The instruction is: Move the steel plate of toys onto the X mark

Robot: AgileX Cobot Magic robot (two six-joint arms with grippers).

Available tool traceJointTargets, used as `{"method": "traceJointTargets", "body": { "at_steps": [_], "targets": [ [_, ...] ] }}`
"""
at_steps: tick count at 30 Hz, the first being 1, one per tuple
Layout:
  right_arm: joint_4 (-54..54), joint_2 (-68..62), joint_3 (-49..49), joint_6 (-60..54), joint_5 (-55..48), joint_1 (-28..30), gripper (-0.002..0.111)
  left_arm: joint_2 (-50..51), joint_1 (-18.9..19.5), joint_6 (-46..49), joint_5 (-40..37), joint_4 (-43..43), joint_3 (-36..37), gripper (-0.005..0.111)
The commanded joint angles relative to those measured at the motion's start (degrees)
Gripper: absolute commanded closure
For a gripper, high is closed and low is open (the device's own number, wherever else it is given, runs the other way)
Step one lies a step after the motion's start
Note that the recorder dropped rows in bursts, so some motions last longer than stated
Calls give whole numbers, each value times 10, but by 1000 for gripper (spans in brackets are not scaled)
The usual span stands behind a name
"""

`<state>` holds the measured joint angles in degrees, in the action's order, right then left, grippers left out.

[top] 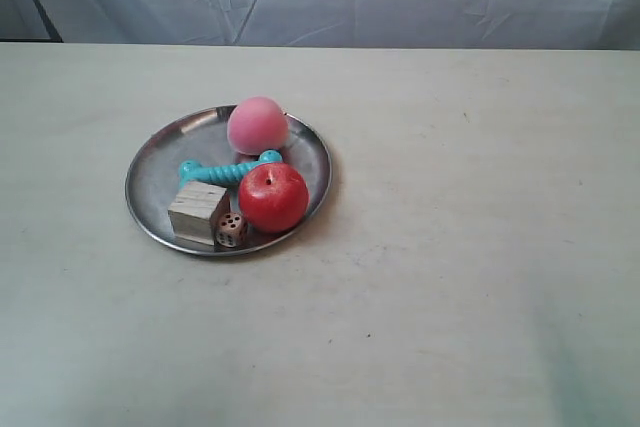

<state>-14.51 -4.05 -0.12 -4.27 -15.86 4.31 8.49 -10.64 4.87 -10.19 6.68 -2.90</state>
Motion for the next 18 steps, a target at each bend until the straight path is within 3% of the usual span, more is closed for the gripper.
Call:
{"method": "traceJointTargets", "body": {
  "at_steps": [1,8,18],
  "targets": [
    [0,1,1,0,-1,3,108,-52,33,-3,12,8,29,106],
    [0,1,1,0,-1,3,108,-85,67,-2,-16,1,29,106],
    [0,1,1,0,1,3,108,-85,71,0,-14,-12,29,106]
  ]
}}
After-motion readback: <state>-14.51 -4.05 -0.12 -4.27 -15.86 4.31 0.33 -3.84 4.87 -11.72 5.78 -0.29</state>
